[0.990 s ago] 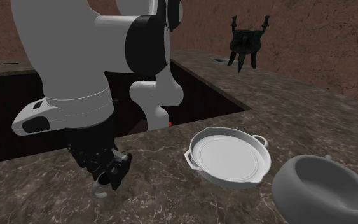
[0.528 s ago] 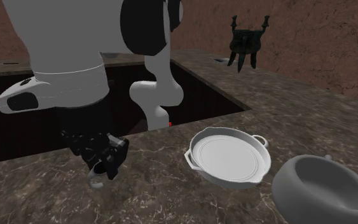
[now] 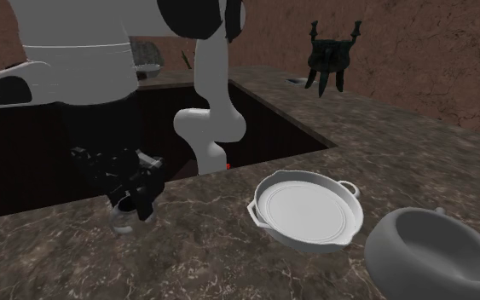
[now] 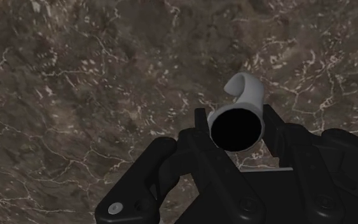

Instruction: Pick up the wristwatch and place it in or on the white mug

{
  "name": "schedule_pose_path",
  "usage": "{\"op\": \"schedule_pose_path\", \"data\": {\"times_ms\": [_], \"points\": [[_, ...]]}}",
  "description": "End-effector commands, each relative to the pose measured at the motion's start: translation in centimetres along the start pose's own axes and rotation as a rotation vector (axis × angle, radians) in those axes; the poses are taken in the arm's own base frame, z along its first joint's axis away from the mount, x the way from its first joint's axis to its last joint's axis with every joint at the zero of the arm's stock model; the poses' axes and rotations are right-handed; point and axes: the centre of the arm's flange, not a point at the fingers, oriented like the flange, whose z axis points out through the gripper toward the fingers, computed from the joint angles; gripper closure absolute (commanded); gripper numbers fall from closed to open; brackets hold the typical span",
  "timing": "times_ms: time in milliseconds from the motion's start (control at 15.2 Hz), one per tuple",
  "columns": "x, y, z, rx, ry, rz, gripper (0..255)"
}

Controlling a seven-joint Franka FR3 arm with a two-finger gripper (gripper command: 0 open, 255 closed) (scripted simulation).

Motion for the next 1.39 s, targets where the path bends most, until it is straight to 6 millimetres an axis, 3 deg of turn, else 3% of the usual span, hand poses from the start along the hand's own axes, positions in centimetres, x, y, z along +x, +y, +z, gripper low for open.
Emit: {"op": "schedule_pose_path", "data": {"times_ms": [0, 858, 1320], "points": [[0.0, 0.1, -1.1, 0.000, 0.000, 0.000, 255], [0.0, 0.1, -7.5, 0.000, 0.000, 0.000, 255], [-2.9, -8.6, -8.0, 0.000, 0.000, 0.000, 255]]}}
